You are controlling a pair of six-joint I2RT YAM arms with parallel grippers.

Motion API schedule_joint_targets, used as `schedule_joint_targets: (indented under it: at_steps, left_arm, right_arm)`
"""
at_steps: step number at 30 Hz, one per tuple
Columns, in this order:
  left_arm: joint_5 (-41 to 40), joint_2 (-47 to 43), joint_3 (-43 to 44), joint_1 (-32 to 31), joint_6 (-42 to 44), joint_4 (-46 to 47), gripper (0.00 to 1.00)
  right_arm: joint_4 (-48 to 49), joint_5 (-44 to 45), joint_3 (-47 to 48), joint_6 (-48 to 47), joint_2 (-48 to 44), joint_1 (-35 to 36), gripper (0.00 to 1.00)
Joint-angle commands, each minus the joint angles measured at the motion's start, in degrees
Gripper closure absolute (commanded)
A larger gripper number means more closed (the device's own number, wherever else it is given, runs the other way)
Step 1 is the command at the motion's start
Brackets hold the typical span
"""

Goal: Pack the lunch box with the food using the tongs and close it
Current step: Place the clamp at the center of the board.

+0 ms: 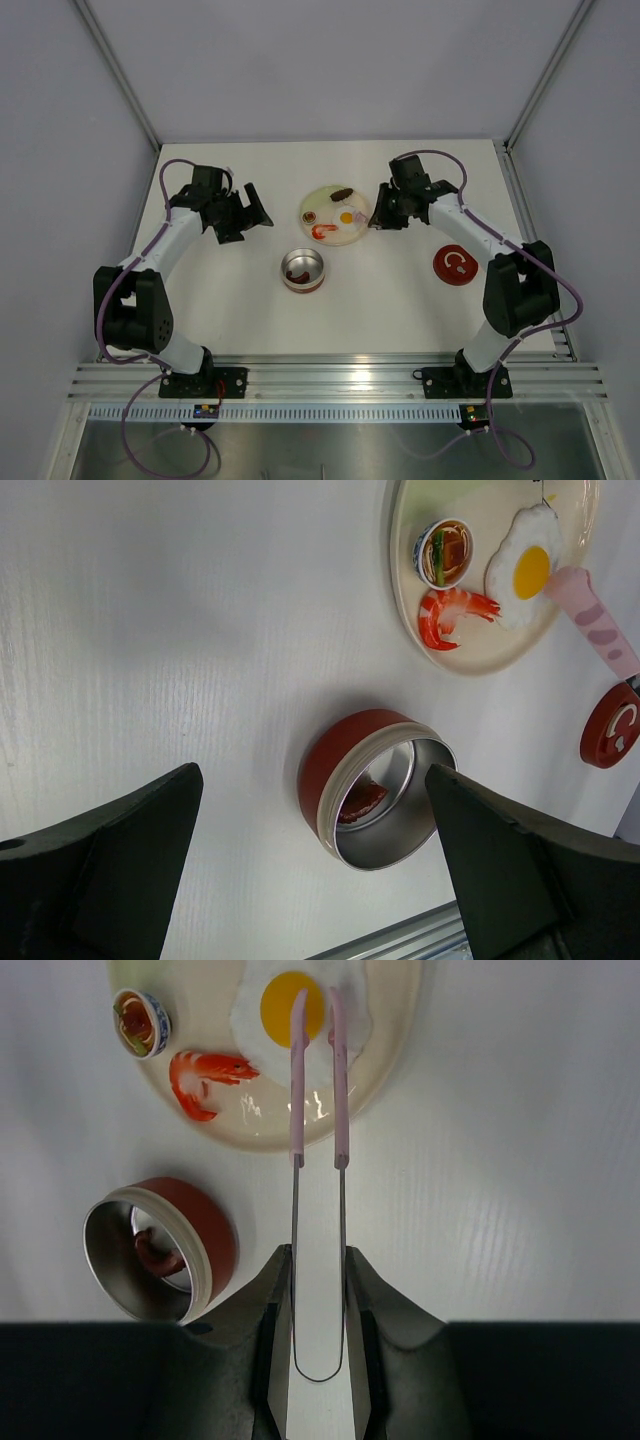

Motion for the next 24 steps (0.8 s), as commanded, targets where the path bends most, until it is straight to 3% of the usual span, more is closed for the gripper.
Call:
schedule_joint_targets:
  at_steps: [1, 10, 24]
  left_arm:
    - [1.03, -0.72, -0.19, 0.3, 0.53, 1.86, 0.01]
    - [1.64, -0.36, -0.28, 0.13, 0.36, 2.03, 0.01]
    - [0.5, 2.36, 4.38, -2.68, 0.8, -0.08, 0.01]
  right_arm:
    - [0.1, -3.83, -0.25, 1.17, -3.76, 1.49, 0.94]
    - [-1.48, 3.81, 3.18, -0.68, -5.08, 1.41, 0.92]
    - [-0.16, 3.2, 1.51, -1.12, -1.3, 0.0, 0.79]
